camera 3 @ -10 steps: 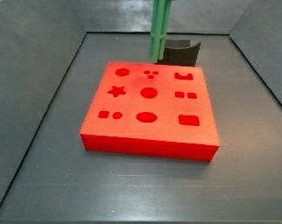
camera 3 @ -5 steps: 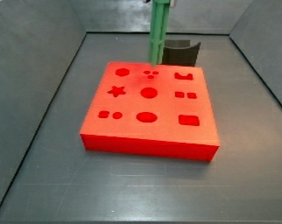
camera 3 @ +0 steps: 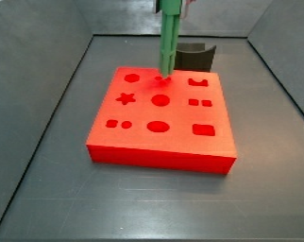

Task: Insert the 3 prong object.

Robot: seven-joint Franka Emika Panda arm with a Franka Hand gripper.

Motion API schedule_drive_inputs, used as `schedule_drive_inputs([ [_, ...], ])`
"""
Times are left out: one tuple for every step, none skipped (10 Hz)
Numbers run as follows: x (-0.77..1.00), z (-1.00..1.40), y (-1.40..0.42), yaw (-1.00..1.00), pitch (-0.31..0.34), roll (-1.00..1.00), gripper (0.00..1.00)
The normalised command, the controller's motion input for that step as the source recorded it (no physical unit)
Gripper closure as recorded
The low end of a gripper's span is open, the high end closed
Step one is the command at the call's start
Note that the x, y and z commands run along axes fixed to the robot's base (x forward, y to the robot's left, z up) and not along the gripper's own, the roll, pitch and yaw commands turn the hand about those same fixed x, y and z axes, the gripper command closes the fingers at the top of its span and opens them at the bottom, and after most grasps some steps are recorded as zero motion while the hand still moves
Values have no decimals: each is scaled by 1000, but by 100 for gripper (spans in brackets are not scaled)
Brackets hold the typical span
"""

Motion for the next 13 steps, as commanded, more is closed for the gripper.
schedule_drive_inputs([
  [-97,-26,-74,54,-49,0,100],
  [-97,-14,-100,114,-59,0,100],
  [-160,-43,-66,140,-77,0,100],
  [0,-86,-14,323,-87,9,100],
  [0,-57,0,303,-74,14,100],
  [0,-6,-17,200,-51,0,100],
  [0,-3,-63,143,-43,0,100],
  [0,-60,-40,100,-51,0,100],
  [0,-89,-6,40,-51,6,100],
  [0,-106,0,46,-46,24,100],
  [0,-86,0,20,-36,13,100],
  [66,-43,0,29,-20,0,100],
  [137,-46,0,57,-27,0,100],
])
